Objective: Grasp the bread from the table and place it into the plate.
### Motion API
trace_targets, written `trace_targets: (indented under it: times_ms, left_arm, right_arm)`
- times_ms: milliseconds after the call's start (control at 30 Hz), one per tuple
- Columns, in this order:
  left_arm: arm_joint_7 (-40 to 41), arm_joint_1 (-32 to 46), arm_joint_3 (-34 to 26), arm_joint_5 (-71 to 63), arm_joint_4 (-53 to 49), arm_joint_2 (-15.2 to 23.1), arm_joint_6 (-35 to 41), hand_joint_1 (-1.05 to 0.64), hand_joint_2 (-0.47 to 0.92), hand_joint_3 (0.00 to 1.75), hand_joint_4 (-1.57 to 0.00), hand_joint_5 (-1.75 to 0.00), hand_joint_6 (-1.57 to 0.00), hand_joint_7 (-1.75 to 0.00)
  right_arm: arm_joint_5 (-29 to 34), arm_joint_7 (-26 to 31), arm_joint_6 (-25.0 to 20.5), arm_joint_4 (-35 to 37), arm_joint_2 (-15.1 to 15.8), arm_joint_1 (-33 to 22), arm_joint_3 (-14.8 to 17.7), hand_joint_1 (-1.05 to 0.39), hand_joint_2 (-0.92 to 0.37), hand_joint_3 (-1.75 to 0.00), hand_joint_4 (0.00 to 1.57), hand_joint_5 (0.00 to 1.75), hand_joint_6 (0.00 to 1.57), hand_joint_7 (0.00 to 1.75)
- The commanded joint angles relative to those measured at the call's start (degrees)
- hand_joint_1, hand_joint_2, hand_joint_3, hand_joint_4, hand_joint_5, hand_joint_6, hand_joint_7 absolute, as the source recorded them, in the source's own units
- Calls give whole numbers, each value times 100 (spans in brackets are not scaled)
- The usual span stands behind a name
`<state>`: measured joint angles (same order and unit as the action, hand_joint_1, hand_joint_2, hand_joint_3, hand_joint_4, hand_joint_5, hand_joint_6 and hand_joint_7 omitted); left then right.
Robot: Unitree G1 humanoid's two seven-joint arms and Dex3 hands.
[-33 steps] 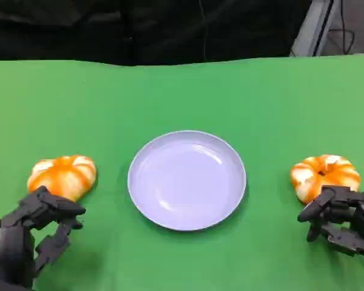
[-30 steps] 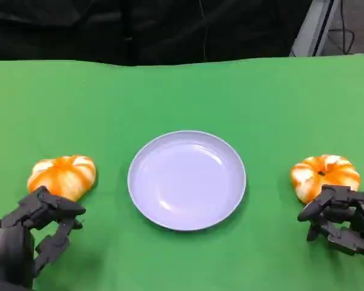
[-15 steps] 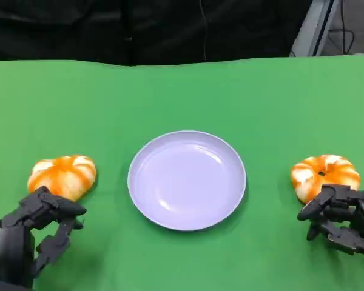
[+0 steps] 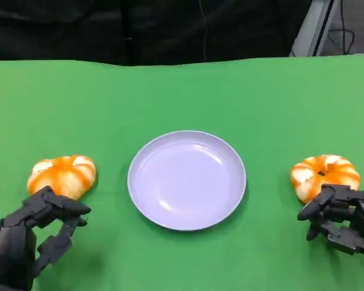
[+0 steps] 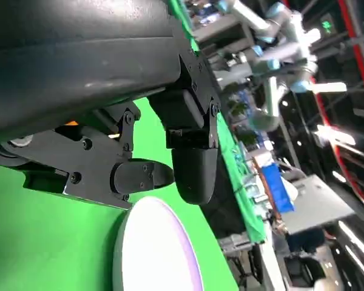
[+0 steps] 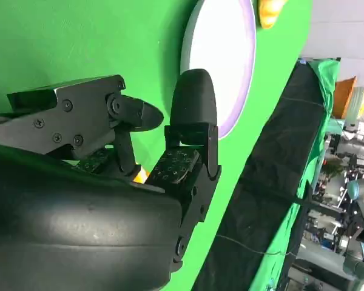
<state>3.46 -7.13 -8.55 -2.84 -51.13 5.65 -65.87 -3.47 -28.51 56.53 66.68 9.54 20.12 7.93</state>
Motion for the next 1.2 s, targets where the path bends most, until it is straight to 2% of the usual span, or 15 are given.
trace_targets:
  times_ms: [33,67,100,167,200,333,400,533,600,767,867,1000,1200]
  left_arm:
    - [33,-25,-12,-172,-88,180,-182,-10,92,37,-84,-79,-104,-42]
    - [38,-34,-18,-182,-92,189,-179,-13,92,33,-86,-62,-106,-26]
    - [38,-42,-22,-184,-98,195,-174,-17,92,29,-91,-37,-106,-11]
    - [37,-51,-25,-182,-107,201,-174,-20,92,27,-94,-21,-106,-2]
    - [38,-52,-24,-182,-110,201,-175,-20,92,26,-94,-18,-105,-1]
    - [55,-61,-35,-169,-128,188,-184,-20,92,26,-95,-15,-105,0]
    - [102,-51,-54,-178,-97,165,-182,-24,92,21,-84,-6,-82,0]
    - [290,38,-76,-421,109,212,-49,-26,92,17,-76,-1,-71,0]
    - [563,105,-129,-816,284,310,19,-33,92,13,-70,0,-64,0]
    - [1612,292,-246,-2078,903,531,425,-45,92,8,-67,0,-59,0]
    - [2056,359,-171,-2559,1133,669,649,-46,92,6,-64,0,-56,0]
    - [2802,480,4,-3591,1708,997,1510,-53,92,5,-59,0,-53,0]
    - [3402,428,395,-4093,1859,1290,2298,-58,92,4,-59,0,-52,0]
  right_arm:
    - [-20,45,31,12,132,6,34,6,-85,-57,90,137,96,94]
    - [-29,34,14,10,130,9,36,5,-85,-58,90,137,96,94]
    - [-39,23,0,9,127,13,40,6,-85,-58,90,136,95,94]
    - [-52,10,-11,8,123,16,45,6,-85,-59,90,136,95,94]
    - [-52,9,-11,8,123,17,46,6,-85,-59,90,136,95,94]
    - [-38,24,5,13,130,18,41,6,-84,-60,90,136,95,94]
    - [-38,18,26,17,135,19,43,5,-83,-60,90,136,95,94]
    - [-14,51,43,13,135,11,33,6,-83,-61,90,136,95,94]
    - [19,89,44,5,142,6,19,6,-83,-62,90,136,95,94]
    - [-14,41,31,13,137,-4,44,6,-82,-63,90,136,95,94]
    - [-14,32,24,17,137,-9,42,7,-83,-63,90,136,95,94]
    - [-4,49,64,11,128,-34,39,7,-83,-63,90,137,95,95]
    - [-13,43,52,13,116,-48,41,7,-83,-64,89,138,94,96]
